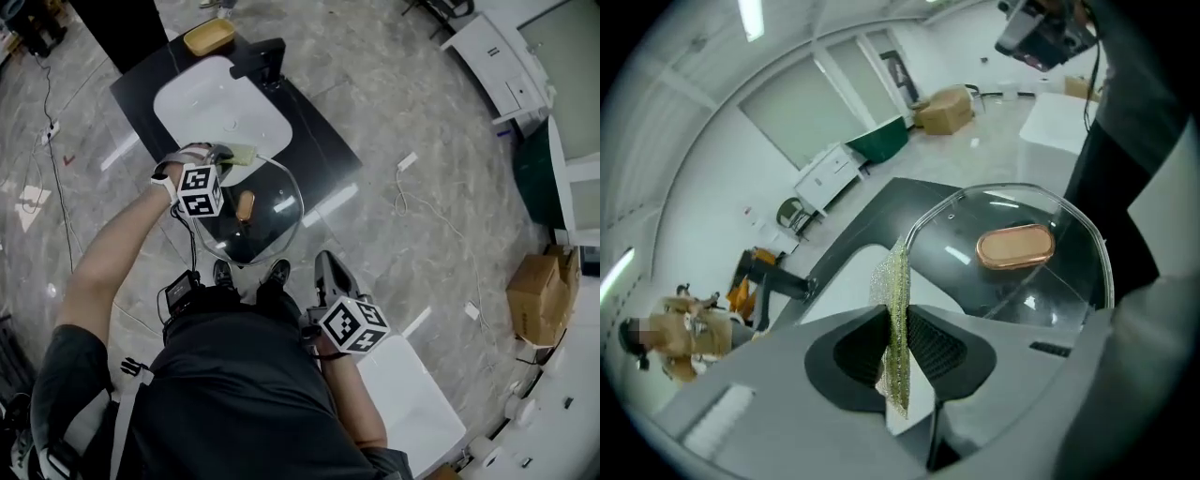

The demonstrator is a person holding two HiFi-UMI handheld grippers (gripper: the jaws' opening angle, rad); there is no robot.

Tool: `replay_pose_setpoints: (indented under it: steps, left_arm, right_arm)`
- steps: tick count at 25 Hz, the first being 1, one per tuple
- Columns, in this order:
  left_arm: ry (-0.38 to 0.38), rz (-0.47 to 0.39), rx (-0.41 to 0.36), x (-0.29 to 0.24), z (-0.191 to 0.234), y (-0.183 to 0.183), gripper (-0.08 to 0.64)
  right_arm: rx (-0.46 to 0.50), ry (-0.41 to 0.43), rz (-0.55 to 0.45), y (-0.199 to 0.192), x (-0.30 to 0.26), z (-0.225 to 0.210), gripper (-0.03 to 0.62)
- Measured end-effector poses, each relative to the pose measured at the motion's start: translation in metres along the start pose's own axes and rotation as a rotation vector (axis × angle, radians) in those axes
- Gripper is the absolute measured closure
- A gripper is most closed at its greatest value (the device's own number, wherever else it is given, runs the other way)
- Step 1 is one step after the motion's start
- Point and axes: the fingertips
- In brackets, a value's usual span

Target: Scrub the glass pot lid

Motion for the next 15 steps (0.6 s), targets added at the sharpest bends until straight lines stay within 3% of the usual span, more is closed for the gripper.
replay_pose_setpoints:
  steps: [4,10,15]
  left_arm:
    - [-0.077,-0.038,-0.093,-0.023,0.001,0.024,0.497]
    - [-0.173,-0.034,0.010,-0.040,-0.017,0.005,0.497]
    - [-0.229,-0.043,-0.032,-0.021,-0.065,-0.012,0.497]
  right_arm:
    - [-0.037,-0.042,-0.003,-0.006,0.006,-0.018,0.586]
    - [-0.093,-0.080,-0.024,-0.007,0.013,-0.038,0.586]
    - [-0.093,-0.055,0.007,-0.007,-0.001,-0.031,0.586]
Point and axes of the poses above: the fingertips, and each gripper's own axes: x backward along the fingers, z to its left, y out of its top, and after that the axes turned 9 degrees about -y, right-handed
